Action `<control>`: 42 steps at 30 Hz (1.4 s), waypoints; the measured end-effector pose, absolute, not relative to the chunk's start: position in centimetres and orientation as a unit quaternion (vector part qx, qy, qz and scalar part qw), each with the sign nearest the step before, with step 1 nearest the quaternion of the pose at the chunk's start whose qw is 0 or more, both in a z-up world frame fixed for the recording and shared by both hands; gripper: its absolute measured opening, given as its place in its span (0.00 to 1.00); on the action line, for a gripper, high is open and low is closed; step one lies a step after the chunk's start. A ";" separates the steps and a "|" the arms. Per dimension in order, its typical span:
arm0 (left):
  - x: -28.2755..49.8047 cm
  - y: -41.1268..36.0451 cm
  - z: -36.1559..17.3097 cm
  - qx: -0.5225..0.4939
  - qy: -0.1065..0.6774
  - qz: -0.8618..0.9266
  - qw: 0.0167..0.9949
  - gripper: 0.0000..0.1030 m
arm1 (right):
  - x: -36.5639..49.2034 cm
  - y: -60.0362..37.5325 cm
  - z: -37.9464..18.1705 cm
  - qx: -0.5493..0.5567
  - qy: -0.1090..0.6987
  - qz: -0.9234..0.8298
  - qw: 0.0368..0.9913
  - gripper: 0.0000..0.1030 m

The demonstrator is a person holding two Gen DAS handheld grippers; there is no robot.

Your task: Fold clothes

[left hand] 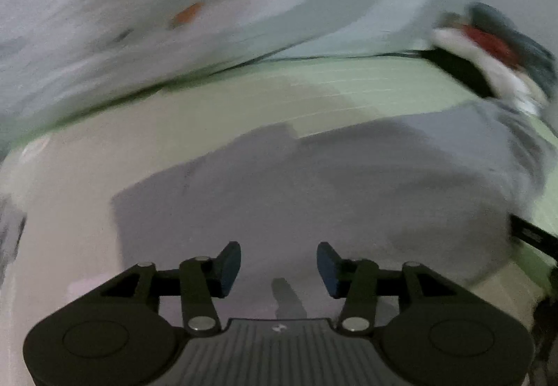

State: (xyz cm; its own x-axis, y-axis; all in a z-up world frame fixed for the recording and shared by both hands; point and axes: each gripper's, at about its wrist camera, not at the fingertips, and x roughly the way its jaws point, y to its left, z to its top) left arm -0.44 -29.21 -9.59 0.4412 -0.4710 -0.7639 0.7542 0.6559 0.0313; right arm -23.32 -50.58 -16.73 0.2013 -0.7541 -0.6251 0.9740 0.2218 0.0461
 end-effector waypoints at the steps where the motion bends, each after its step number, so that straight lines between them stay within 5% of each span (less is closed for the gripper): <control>1: 0.0 -28.8 -9.8 0.186 0.387 -0.357 0.830 0.49 | -23.3 -50.6 -16.7 0.224 0.246 -0.582 0.742 1.00; 10: -1.4 -26.9 -14.0 0.228 0.434 -0.322 0.810 0.66 | -23.5 -50.5 -16.6 0.228 0.239 -0.579 0.746 1.00; 42: -2.1 -16.9 -12.3 0.215 0.382 -0.131 0.889 0.78 | -23.9 -50.4 -16.5 0.221 0.246 -0.557 0.762 1.00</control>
State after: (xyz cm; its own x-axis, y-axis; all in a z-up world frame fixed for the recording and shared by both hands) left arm -2.06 -16.87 -12.26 0.6738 -0.0695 -0.7356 0.3979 0.8730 0.2819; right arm -23.94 -50.38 -16.53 0.2592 -0.7403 -0.6203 0.9572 0.2827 0.0626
